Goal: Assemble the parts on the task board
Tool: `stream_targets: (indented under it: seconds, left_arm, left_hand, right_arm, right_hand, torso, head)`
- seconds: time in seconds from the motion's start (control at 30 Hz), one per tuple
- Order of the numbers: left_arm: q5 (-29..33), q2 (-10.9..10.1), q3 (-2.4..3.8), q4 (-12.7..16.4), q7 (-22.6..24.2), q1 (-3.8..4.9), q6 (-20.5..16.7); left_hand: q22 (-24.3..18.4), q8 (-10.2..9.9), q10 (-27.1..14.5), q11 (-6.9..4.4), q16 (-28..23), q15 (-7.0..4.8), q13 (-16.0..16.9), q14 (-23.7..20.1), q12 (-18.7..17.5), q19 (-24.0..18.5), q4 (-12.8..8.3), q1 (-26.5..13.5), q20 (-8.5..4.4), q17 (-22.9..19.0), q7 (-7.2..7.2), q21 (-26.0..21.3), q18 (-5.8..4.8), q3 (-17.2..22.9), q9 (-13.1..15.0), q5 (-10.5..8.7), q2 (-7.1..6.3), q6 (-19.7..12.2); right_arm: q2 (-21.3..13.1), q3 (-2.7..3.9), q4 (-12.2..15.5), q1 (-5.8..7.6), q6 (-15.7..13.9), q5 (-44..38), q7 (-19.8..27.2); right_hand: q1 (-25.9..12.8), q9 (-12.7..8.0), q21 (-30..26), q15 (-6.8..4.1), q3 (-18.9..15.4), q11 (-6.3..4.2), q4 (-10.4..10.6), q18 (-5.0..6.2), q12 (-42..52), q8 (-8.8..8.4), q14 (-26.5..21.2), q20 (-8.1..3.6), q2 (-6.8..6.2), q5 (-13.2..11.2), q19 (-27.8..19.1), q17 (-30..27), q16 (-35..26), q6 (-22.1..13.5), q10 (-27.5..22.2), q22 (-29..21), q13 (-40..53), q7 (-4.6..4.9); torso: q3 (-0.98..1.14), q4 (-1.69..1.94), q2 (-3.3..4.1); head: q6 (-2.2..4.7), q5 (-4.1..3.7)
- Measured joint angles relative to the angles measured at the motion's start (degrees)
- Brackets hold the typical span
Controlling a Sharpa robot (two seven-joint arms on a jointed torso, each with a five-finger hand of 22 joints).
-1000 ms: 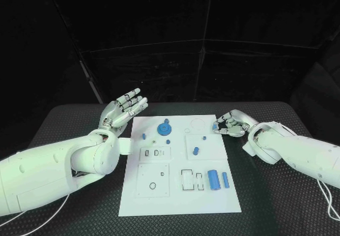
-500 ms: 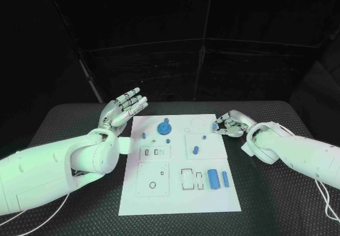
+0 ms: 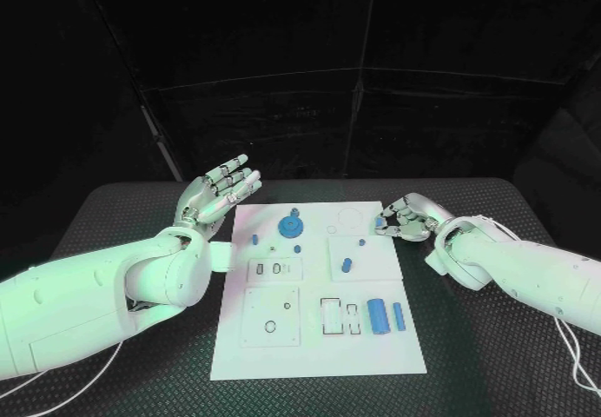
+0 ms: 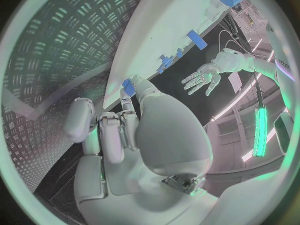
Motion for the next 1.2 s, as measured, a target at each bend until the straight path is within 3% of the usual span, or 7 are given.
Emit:
stream_targets:
  seconds: [0.3, 0.47, 0.63, 0.67, 0.8, 0.93, 1.2]
  left_arm:
    - [0.00, -0.11, 0.00, 0.00, -0.02, 0.00, 0.01]
    - [0.00, -0.14, 0.00, -0.07, -0.05, 0.00, 0.08]
    - [0.00, -0.14, 0.00, -0.24, -0.30, 0.00, 0.54]
    - [0.00, -0.14, 0.00, -0.30, -0.39, 0.00, 0.68]
    - [-0.02, -0.14, 0.00, -0.51, -0.79, 0.00, 1.30]
    - [-0.07, -0.14, 0.00, -0.88, -1.22, 0.02, 2.06]
    - [-0.19, 0.04, -0.01, -1.41, -2.75, 0.11, 3.89]
  left_hand:
    - [0.00, 0.00, 0.00, 0.00, 0.00, 0.18, 0.00, 0.24, 0.00, 0.00, 0.00, -0.03, 0.00, 0.00, 0.00, 0.00, 0.00, 0.00, 0.00, 0.00, 0.02, 0.00]
    - [0.00, 0.00, 0.31, 0.04, 0.00, 0.18, 0.01, 0.24, 0.00, 0.00, -0.01, -0.02, 0.00, 0.02, 0.04, 0.00, 0.00, 0.01, 0.00, 0.00, 0.03, 0.24]
    - [0.10, 1.00, 2.84, -0.28, 0.57, -0.14, 0.24, 2.43, 0.28, 1.59, -1.37, -0.83, -0.11, 0.25, 0.40, 0.63, 0.00, 0.26, 0.55, 0.00, 0.83, 5.39]
    - [0.26, 1.29, 3.68, -0.32, 0.90, -0.20, 0.34, 3.56, 0.30, 2.46, -1.64, -1.08, -0.15, 0.37, 0.50, 1.05, 0.49, 0.31, 0.66, 0.00, 1.08, 6.63]
    - [1.50, 2.67, 9.94, -1.06, 2.36, -1.14, 0.88, 7.66, 1.48, 9.70, -2.99, -1.39, -0.26, 0.84, 1.29, 3.69, 1.53, 0.39, 1.31, 0.00, 1.98, 13.46]
    - [3.53, 3.84, 25.36, -3.01, 5.57, -3.68, 2.16, 15.23, 4.80, 19.63, -4.15, -2.61, -0.50, 1.89, 2.44, 8.49, 4.22, 0.12, 1.80, 0.00, 3.20, 20.58]
    - [5.07, 4.88, 35.60, -5.43, 8.90, -6.72, 2.33, 25.60, 7.38, 27.02, -5.69, -3.80, -2.42, 3.65, 4.40, 12.97, 4.48, -0.16, 1.96, 0.00, 4.39, 28.70]
  right_arm:
    - [-1.10, 0.02, 2.77, -0.01, -2.74, 0.67, 1.43]
    - [-2.79, 0.15, 7.73, 0.01, -3.69, 0.76, 1.82]
    - [-3.40, 0.24, 13.58, 0.13, -3.85, -0.67, 1.16]
    - [-3.39, 0.26, 14.72, 0.18, -3.84, -1.24, 0.80]
    - [-2.54, 0.33, 18.33, 0.38, -3.52, -4.63, -1.42]
    - [-0.02, 0.35, 19.92, 0.47, -2.70, -9.20, -3.99]
    - [6.33, 0.33, 19.07, 0.52, -0.52, -17.88, -9.43]
  right_hand:
    - [-0.43, 0.00, 0.00, -0.41, 0.31, -0.39, 0.05, 0.00, 0.26, 0.25, 0.00, -0.42, 0.92, -0.46, 0.00, 0.00, 0.10, 0.24, -0.02, 0.28, 0.00, 0.24]
    - [-0.29, 0.00, 0.00, -0.41, 0.31, -0.39, 0.06, 0.00, 0.26, 0.28, 0.00, -0.61, 1.06, -0.49, 0.19, 0.00, 0.10, 0.23, -0.02, 0.27, 0.00, 0.23]
    - [-0.50, 0.00, 0.18, -0.60, 0.31, -0.38, 0.06, 0.00, 0.26, 0.30, 0.20, -0.62, 1.28, -1.13, 0.19, 0.00, 0.10, 0.23, -0.02, 0.40, 0.00, 0.23]
    - [-0.50, 0.00, 0.22, -0.60, 0.31, -0.39, 0.06, 0.00, 0.26, 0.31, 0.20, -0.62, 1.28, -1.13, 0.20, -0.01, 0.10, 0.22, -0.01, 0.40, 0.00, 0.22]
    - [-0.51, 0.00, 0.23, -0.60, 0.31, -0.59, 0.06, 0.00, 0.49, 0.32, 0.20, -0.82, 1.28, -1.43, 0.40, -0.01, 0.10, 0.20, 0.19, 0.70, 0.00, 0.20]
    - [-0.51, 0.00, 0.23, -0.80, 0.40, -0.59, -0.04, 0.00, 0.49, 0.34, 0.00, -0.82, 1.27, -1.46, 0.40, 0.00, 0.10, 0.18, 0.19, 0.88, 0.00, 0.19]
    - [-0.51, 0.00, 0.45, -0.80, 0.45, -0.60, -0.11, 0.00, 0.49, 0.35, -0.01, -0.82, 1.26, -1.57, 0.40, -0.01, 0.10, 0.29, 0.17, 0.88, 0.00, 0.29]
  torso:
    - [-0.02, -0.07, -0.12]
    - [-0.13, -0.07, -0.27]
    - [-0.20, 0.03, -0.53]
    - [-0.20, 0.08, -0.57]
    - [-0.30, 0.31, -0.81]
    - [-0.38, 0.49, -1.14]
    - [-0.55, 0.85, -1.66]
  head:
    - [0.12, -0.09]
    - [0.21, -0.24]
    - [-0.04, 0.15]
    - [-0.09, 0.23]
    - [-0.53, 0.68]
    - [-0.96, 1.13]
    - [-1.20, 1.59]
